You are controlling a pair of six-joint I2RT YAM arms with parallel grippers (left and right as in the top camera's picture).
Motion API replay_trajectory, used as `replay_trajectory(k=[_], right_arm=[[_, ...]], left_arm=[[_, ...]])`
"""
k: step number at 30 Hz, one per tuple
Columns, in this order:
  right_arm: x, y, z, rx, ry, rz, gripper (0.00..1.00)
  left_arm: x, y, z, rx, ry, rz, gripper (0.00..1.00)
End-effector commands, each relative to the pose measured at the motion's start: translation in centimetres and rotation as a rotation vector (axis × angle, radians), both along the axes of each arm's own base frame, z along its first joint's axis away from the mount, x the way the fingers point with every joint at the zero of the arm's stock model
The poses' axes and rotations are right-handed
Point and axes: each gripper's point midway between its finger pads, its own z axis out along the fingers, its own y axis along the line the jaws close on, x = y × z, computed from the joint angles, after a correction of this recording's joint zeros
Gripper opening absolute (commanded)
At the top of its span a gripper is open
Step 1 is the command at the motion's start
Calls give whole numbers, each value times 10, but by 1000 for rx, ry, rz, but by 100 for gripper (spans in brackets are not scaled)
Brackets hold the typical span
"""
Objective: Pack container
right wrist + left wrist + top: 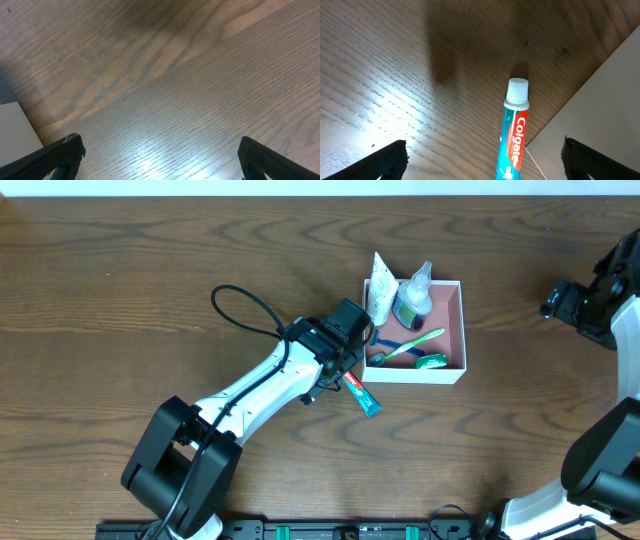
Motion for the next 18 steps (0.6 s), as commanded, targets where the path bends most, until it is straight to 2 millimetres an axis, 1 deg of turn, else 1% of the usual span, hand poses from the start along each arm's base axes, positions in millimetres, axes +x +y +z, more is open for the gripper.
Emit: replay_trajectory(k=[1,7,13,15,18], right_arm=[[-1,-2,-3,2,8,-15,99],[-1,-2,-3,2,8,-15,99],[-1,-2,-3,2,8,-15,99],[-1,-2,-3,2,8,-15,99],[-1,-2,-3,2,8,-15,99]], left_arm=[[-1,3,-5,14,16,12,98],[-2,4,-5,18,18,7,98],[-2,3,-10,29,24,-18,98],[1,1,-10,22,13,-21,98],[9,-5,-7,6,-28,-71,98]])
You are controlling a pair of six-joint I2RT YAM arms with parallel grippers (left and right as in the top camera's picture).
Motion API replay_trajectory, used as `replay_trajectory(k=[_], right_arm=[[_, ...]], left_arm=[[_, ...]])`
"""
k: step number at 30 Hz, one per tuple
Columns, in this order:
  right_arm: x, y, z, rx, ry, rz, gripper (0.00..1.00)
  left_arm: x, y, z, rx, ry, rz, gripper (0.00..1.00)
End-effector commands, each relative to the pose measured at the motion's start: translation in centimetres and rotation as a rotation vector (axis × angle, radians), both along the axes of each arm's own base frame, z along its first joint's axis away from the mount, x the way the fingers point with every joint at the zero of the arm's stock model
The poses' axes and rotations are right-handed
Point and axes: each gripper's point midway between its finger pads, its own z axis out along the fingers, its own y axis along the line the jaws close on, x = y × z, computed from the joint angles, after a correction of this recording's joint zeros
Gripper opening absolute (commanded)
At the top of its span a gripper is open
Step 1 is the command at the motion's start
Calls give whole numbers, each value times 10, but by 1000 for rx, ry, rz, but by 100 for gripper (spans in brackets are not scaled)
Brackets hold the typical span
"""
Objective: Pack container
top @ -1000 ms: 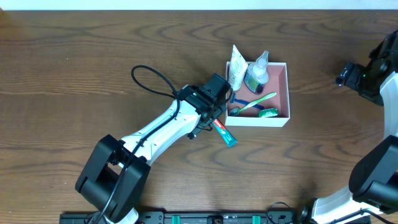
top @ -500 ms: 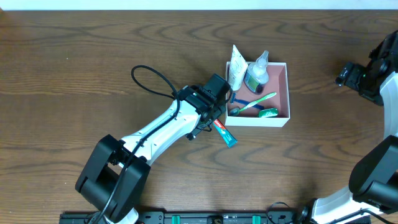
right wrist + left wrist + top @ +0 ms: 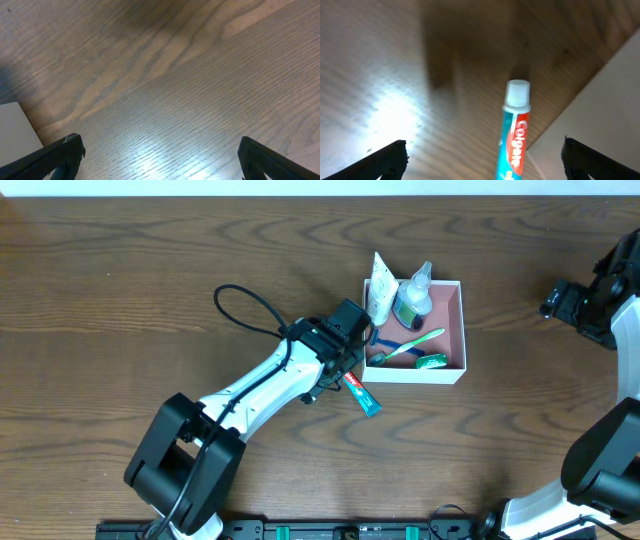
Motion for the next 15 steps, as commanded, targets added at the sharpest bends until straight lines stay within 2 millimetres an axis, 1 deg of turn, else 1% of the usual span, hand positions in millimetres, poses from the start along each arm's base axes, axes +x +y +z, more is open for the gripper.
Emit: replay_trajectory(k=[1,3,5,6,8,10,11,13,15], right_arm=[[-1,-2,-3,2,8,-15,99],[-1,-2,-3,2,8,-15,99],[-1,-2,-3,2,8,-15,99],[-1,-2,-3,2,8,-15,99],[-1,-2,-3,2,8,-15,99],[-1,-2,-3,2,8,-16,99],[-1,-2,-3,2,8,-15,99],[-1,-2,-3,2,8,-15,99],[-1,-2,-3,2,8,-15,99]], left_arm=[[7,-4,-2,8,-28,-72,98],[12,-8,0,0,-55,-103,98],[13,-8,0,1,-60,-101,99],[14,-8,1,1,-63,-101,94],[15,-7,1,6,-69,-98,75],[17,-4,1,24,-81,-91,49],[18,-3,1,27,-84,-86,44],[19,-3,2,27,-90,-81,38],[21,-5,3,19,-99,-80,20]])
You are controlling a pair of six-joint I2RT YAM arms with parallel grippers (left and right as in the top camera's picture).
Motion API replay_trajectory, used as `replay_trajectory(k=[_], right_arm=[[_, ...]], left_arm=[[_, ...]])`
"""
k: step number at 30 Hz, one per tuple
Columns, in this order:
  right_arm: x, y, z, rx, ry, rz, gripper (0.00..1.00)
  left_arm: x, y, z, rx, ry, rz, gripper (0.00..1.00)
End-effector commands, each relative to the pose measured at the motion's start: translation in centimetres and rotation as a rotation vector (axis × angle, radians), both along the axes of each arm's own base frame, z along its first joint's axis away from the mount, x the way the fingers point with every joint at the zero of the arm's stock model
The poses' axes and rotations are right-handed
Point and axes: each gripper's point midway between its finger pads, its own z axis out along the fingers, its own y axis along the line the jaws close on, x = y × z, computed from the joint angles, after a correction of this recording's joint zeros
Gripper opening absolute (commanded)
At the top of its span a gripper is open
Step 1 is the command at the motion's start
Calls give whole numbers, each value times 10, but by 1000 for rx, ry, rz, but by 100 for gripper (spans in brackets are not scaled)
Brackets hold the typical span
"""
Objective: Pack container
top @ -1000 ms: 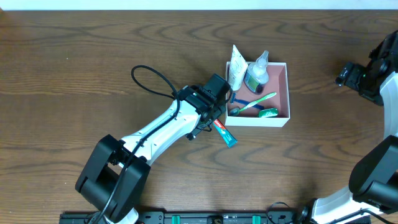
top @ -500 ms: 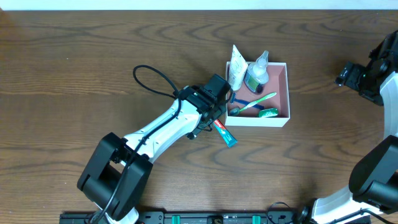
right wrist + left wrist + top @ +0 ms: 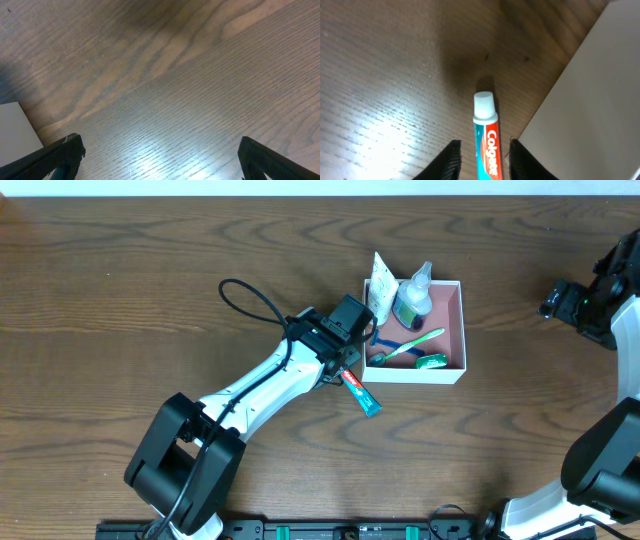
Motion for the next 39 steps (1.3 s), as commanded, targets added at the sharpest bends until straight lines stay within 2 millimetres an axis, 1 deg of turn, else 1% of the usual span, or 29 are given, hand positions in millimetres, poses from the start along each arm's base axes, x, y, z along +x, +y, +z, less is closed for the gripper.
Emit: replay_trajectory(k=[1,2,3,5,9,13,19,22,24,28,39], right_arm=[[-1,-2,-3,2,8,-15,99],[-1,-2,-3,2,8,-15,99],[-1,-2,-3,2,8,-15,99],[-1,-2,-3,2,8,-15,99],[-1,-2,-3,2,8,-15,99],[-1,-2,-3,2,8,-15,99],[-1,-2,-3,2,8,-15,99],[-1,-2,-3,2,8,-15,99],[-1,-2,-3,2,8,-15,99],[-1,-2,-3,2,8,-15,99],[-1,-2,-3,2,8,-15,99]], left_arm=[[5,3,-3,21,-19,6,13],[7,2,-2,14,-23,14,8],[7,2,-2,6,-25,29,6],[10,-1,-1,-10,-35,45,6],[15,-5,2,-29,-56,45,6],[13,-8,2,-40,-49,37,6],[11,-10,-9,-37,-25,30,6],[9,-16,-17,-59,2,18,6],[9,-17,-20,-58,8,17,6],[11,-19,-20,-63,-2,9,6],[8,-18,-25,-58,10,9,6]])
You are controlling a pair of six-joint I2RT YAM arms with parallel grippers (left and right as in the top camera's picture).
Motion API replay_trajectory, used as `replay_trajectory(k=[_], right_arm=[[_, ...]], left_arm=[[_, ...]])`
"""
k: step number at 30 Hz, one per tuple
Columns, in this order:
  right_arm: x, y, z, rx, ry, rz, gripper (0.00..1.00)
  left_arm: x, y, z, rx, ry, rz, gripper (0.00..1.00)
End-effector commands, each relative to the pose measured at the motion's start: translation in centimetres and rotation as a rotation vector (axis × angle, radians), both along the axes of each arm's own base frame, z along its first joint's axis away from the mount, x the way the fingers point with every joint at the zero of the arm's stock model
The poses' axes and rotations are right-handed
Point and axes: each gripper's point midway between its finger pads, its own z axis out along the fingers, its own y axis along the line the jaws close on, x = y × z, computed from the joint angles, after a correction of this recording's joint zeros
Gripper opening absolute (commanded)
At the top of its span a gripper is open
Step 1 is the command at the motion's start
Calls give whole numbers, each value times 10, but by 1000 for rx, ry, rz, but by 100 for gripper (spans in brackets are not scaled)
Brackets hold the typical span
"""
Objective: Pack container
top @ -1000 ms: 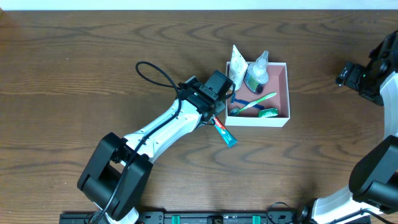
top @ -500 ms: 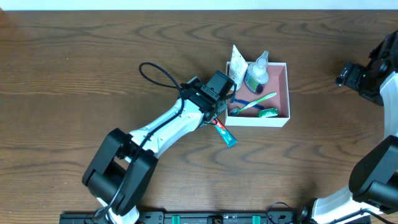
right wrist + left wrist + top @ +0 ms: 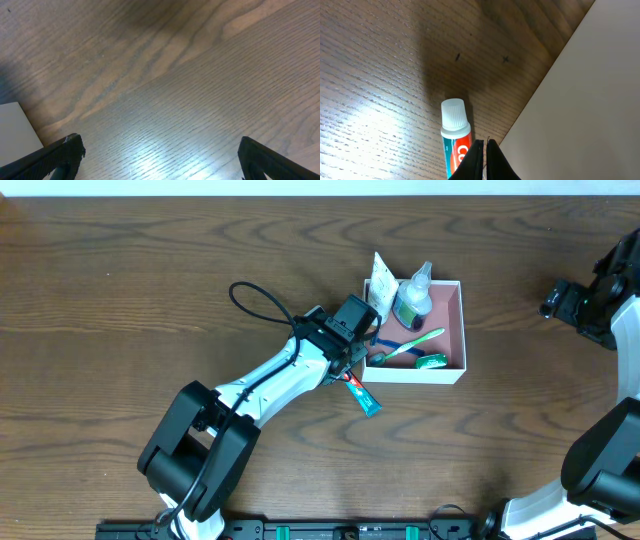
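Note:
A red, white and teal Colgate toothpaste tube (image 3: 362, 394) lies on the wooden table by the front left corner of the white box with a pink inside (image 3: 455, 377). My left gripper (image 3: 349, 367) is at that corner. In the left wrist view its tips (image 3: 484, 150) are pressed together with nothing between them, and the tube (image 3: 455, 125) lies just left of them, its white cap pointing away. The box's white wall (image 3: 570, 100) fills the right side. My right gripper (image 3: 160, 155) is open over bare wood at the far right (image 3: 560, 302).
Inside the box are a white sachet (image 3: 380, 285) leaning on the left wall, a clear bottle with green liquid (image 3: 412, 295), a green toothbrush (image 3: 410, 345) and a small green item (image 3: 431, 361). The left arm's black cable (image 3: 255, 305) loops over the table.
My left gripper's fingers, which stood either side of the tube, have shut together beside it. The tube still lies on the table. The right arm has not moved.
My left gripper was wide open over the toothpaste tube beside the box and stayed so. Then its fingers had narrowed around the tube's body. Now they are shut tip to tip with the tube lying to their left. The right gripper stayed open and still.

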Motion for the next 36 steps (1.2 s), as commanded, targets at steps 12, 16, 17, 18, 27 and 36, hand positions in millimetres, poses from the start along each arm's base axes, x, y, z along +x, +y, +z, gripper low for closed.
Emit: replay_trajectory(k=[12,16,17,18,27,36], right_arm=[[-1,-2,-3,2,8,-15,99],[-1,-2,-3,2,8,-15,99],[-1,-2,-3,2,8,-15,99],[-1,-2,-3,2,8,-15,99],[-1,-2,-3,2,8,-15,99],[-1,-2,-3,2,8,-15,99]], left_arm=[[-6,2,-23,26,49,-7,6],[-5,-2,-25,11,48,-16,6],[-5,-2,-25,11,48,-16,6],[-5,-2,-25,11,47,-16,6],[-13,5,-31,38,80,-16,6],[-24,14,-40,74,117,-34,6]])
